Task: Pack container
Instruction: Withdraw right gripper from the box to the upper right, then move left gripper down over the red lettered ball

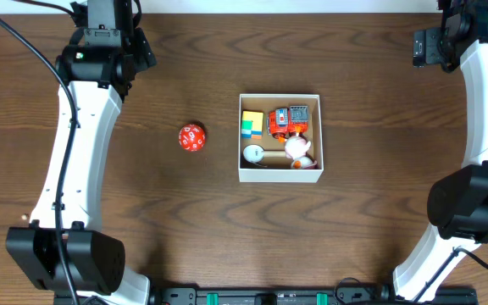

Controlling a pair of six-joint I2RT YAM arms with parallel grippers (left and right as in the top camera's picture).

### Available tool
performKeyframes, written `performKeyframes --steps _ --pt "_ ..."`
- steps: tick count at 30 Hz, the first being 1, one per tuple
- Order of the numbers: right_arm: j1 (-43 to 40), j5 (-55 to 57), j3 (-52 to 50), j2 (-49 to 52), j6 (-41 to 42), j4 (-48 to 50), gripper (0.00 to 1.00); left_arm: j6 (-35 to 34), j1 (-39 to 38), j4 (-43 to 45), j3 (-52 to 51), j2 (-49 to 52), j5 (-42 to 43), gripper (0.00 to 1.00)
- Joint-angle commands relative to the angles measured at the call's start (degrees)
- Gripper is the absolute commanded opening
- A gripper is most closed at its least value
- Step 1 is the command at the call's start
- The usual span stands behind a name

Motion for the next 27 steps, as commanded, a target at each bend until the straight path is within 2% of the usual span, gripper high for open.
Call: performKeyframes --steps 1,8,15,23,27 --pt "-0.2 -0.2 0.7 -1.2 0.8 0.0 0.99 -0.4 0.1 0.1 -0.4 0.7 -0.3 0.98" --pt "-0.2 -0.2 0.7 -1.2 0.8 0.0 0.99 -0.7 0.0 -1.4 -1.3 0.8 1.2 0.98" --pt "-0.2 -0.2 0.7 -1.2 0.8 0.0 0.99 -10.4 -0.1 -4.3 -1.6 0.9 2.8 0.98" --pt "-0.2 -0.2 0.7 -1.2 0.8 0.0 0.99 -8.2 -1.0 -4.2 -5.1 3.5 15.4 0.98" --pt "-0.2 -0.2 0.7 -1.2 0.8 0.0 0.99 -2.4 -2.9 -4.0 -6.2 8.0 17.4 0.99"
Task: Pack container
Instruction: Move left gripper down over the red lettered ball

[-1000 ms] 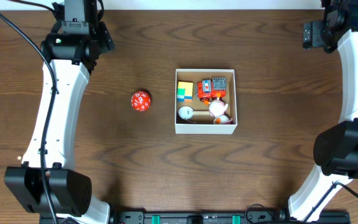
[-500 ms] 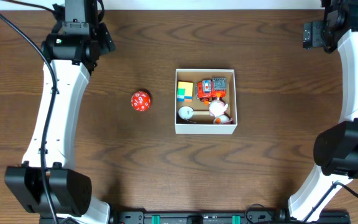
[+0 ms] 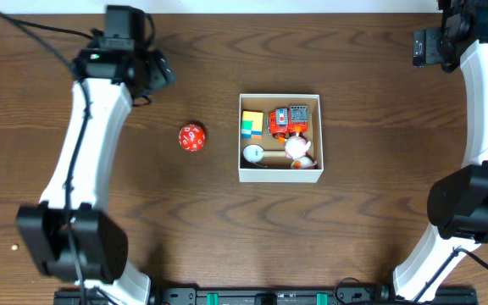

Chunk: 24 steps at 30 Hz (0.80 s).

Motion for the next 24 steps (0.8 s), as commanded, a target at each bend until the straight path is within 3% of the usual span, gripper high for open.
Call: performKeyframes --steps 1,5,16,24 --pt "-0.2 -0.2 0.7 -1.2 0.8 0.0 0.99 7.0 -2.1 -0.1 -1.2 4.8 3.9 0.99" --pt "-0.2 -0.2 0.7 -1.2 0.8 0.0 0.99 13.5 -4.0 -0.2 -1.2 8.8 3.9 1.00" --pt "-0.2 -0.2 0.7 -1.2 0.8 0.0 0.99 13.8 -4.4 -3.3 -1.3 13.9 4.5 0.93" --pt "-0.2 -0.2 0.7 -1.2 0.8 0.0 0.99 16.3 -5.7 -3.5 -1.7 13.9 11.8 0.93"
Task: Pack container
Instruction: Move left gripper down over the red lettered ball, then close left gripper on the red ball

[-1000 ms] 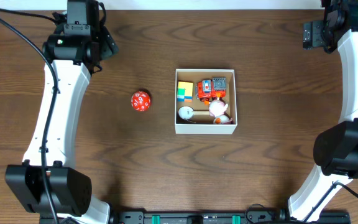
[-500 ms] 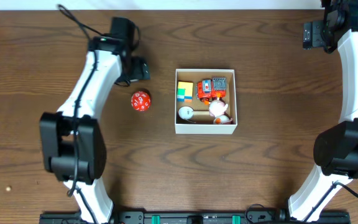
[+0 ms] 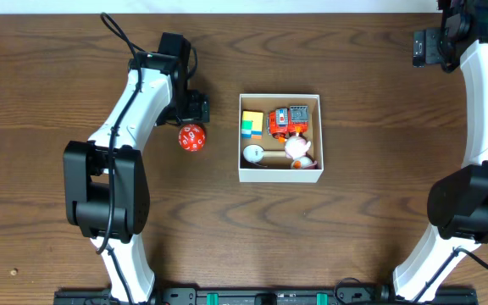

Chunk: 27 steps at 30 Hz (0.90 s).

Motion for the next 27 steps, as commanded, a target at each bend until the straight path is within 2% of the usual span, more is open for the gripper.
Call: performKeyframes --steps 1,12,19,23,27 --pt "-0.2 -0.2 0.7 -1.2 0.8 0.0 0.99 1.4 -1.2 -0.6 -0.4 0.3 2.7 0.93" --pt "-0.2 -0.2 0.7 -1.2 0.8 0.0 0.99 1.4 -3.5 0.6 -4.3 0.3 2.2 0.93" --pt "-0.2 -0.2 0.7 -1.2 0.8 0.0 0.99 1.4 -3.4 0.7 -5.0 0.3 -4.2 0.92" --pt "-0.2 -0.2 0.7 -1.2 0.8 0.0 0.99 1.4 -3.5 0.7 -5.0 0.3 -4.1 0.84" --pt "-0.2 -0.2 0.7 -1.2 0.8 0.0 0.99 1.4 -3.5 0.7 -5.0 0.3 -4.2 0.69"
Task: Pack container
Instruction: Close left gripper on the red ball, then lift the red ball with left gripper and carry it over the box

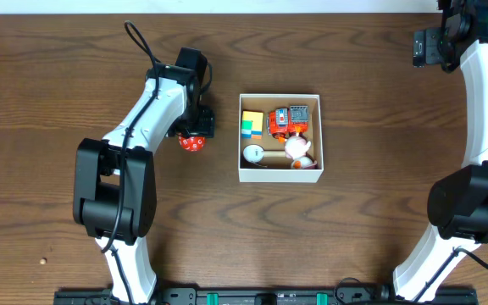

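A red many-sided die (193,145) with white numbers lies on the table left of the white box (280,175). My left gripper (196,130) hangs right over the die and hides its upper part. The dark fingers look spread to either side of it, so it reads as open. The box holds a yellow-and-green block (252,124), a red-and-grey toy (286,120), a white round piece (253,153) and a pink-white toy (298,149). My right arm (481,76) reaches to the top right corner, and its gripper is out of frame.
Brown wooden table (363,229). The left arm's links (138,110) stretch from the lower left to the die. The right arm's base (468,203) stands at the right edge. A tiny speck (44,261) lies at the lower left.
My left gripper has shifted slightly right and toward the die. It was just above the die's top edge and now covers the upper part. Die and box are where they were.
My left gripper began at the far upper left, well away from the die. It then stood further right, then just above the die, and now sits over it. The die, the box and the right arm have stayed put.
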Controlling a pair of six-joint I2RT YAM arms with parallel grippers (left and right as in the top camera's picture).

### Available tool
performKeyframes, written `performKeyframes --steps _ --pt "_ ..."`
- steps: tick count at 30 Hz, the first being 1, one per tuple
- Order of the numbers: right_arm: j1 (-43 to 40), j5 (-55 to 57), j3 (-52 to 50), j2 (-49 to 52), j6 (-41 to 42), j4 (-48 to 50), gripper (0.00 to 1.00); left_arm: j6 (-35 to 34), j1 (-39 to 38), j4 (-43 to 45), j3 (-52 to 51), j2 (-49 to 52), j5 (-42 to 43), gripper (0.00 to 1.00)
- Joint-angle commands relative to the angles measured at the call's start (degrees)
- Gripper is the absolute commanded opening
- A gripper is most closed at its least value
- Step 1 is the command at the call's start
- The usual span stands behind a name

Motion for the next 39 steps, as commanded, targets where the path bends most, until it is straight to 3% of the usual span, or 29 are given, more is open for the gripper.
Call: performKeyframes --steps 1,16,24,25,39 --pt "-0.2 -0.2 0.7 -1.2 0.8 0.0 0.99 0.4 0.2 0.0 -0.1 0.3 -1.1 0.66" --pt "-0.2 -0.2 0.7 -1.2 0.8 0.0 0.99 0.4 0.2 3.1 -3.4 0.4 -1.1 0.63" --pt "-0.2 -0.2 0.7 -1.2 0.8 0.0 0.99 0.4 0.2 3.2 -3.6 0.3 -1.1 0.19" --pt "-0.2 -0.2 0.7 -1.2 0.8 0.0 0.99 0.4 0.2 3.2 -3.6 0.3 -1.1 0.07" --pt "-0.2 -0.2 0.7 -1.2 0.8 0.0 0.99 0.6 -1.0 0.6 6.1 -9.1 -0.4 0.06"
